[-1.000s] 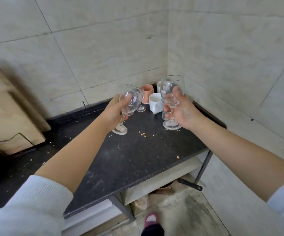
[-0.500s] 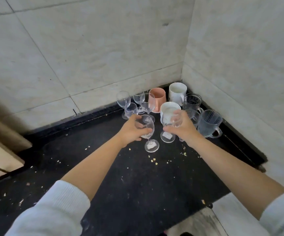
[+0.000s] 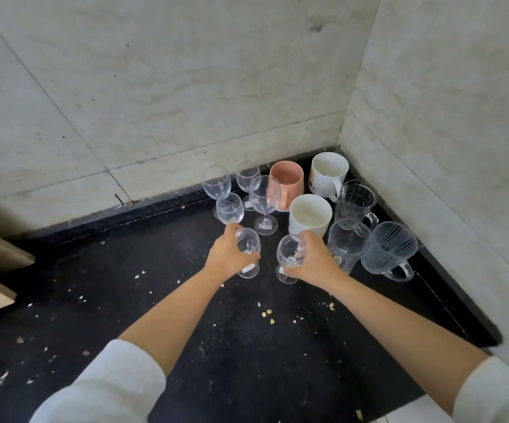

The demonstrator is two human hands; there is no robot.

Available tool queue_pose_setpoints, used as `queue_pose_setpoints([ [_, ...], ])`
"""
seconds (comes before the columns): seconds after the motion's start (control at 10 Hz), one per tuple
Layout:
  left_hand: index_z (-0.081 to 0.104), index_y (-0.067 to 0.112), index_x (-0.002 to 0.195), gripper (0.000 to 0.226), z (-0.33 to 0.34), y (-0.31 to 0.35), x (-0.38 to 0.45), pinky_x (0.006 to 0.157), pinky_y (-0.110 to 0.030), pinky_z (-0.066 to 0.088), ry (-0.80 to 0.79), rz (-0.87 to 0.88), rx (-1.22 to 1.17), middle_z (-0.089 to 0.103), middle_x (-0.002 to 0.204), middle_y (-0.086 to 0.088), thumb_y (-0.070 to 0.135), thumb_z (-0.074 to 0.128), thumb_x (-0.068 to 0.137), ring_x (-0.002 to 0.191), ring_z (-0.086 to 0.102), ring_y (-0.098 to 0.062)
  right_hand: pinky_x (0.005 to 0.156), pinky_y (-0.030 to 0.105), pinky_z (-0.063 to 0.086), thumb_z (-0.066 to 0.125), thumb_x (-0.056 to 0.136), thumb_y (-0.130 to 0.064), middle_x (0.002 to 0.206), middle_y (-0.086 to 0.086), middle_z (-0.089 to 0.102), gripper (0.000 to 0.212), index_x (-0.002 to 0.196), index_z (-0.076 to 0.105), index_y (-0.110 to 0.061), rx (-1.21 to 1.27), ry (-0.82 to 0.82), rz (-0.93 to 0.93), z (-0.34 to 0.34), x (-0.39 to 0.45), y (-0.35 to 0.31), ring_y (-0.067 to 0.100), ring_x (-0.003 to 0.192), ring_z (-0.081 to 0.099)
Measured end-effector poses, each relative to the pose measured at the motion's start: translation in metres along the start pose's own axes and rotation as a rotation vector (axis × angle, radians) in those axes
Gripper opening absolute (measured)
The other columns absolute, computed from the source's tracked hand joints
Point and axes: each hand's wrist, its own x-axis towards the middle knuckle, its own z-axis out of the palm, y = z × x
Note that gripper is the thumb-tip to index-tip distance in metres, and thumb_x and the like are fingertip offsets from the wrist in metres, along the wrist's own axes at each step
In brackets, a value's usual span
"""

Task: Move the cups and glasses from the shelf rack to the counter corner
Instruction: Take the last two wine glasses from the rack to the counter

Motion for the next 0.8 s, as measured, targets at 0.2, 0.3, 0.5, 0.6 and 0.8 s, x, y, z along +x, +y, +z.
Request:
queue_pose_setpoints([
  [0.2,0.036,0.014,0.124,0.062,0.001,-0.001,0.002,0.084,-0.036,0.048,-0.026,-0.017,-0.041,0.052,0.126,-0.011,0.021,0.071,0.073,0.105,0.057,-0.028,0.082,0.022,0.041,0.077,0.067,-0.02,0.128,0.011,0.044,0.069,0.124,0.039,-0.011,-0.042,-0.037,0.011,0.0,0.003,0.003,0.023,0.113,0.051],
  [0.3,0.042,0.01,0.128,0.066,0.0,-0.001,0.0,0.098,-0.036,0.045,0.027,0.093,0.068,0.046,0.137,-0.012,0.025,0.073,0.072,0.119,0.05,-0.026,0.088,0.025,0.042,0.077,0.068,-0.021,0.133,0.01,0.04,0.074,0.128,0.034,-0.012,-0.056,-0.055,0.034,-0.002,0.004,0.003,0.023,0.118,0.047],
  [0.5,0.017,0.006,0.147,0.057,0.006,-0.002,-0.007,0.119,-0.032,0.0,0.107,0.465,0.711,0.008,0.159,-0.011,0.034,0.027,0.099,0.147,-0.002,-0.025,0.094,0.024,0.034,0.072,0.073,-0.027,0.14,0.013,0.03,0.08,0.137,0.027,-0.007,-0.169,-0.047,-0.039,-0.019,-0.01,-0.019,0.026,0.127,0.038],
  [0.6,0.005,0.005,0.148,0.054,0.011,-0.004,-0.01,0.119,-0.032,-0.004,0.04,0.429,0.82,0.001,0.159,-0.01,0.027,0.018,0.101,0.147,-0.006,-0.024,0.084,0.014,0.031,0.066,0.079,-0.019,0.125,0.011,0.049,0.05,0.122,0.048,-0.003,-0.036,0.214,-0.26,-0.048,-0.025,-0.049,0.016,0.11,0.046],
  [0.8,-0.003,0.004,0.147,0.06,0.012,-0.007,-0.01,0.118,-0.032,-0.005,-0.01,0.403,0.822,-0.004,0.159,-0.011,0.014,0.029,0.098,0.147,-0.007,-0.023,0.074,0.004,0.047,0.065,0.079,-0.017,0.088,-0.029,0.07,0.021,0.09,0.067,-0.036,0.642,0.407,-0.741,-0.156,-0.066,-0.122,-0.012,0.085,0.063],
])
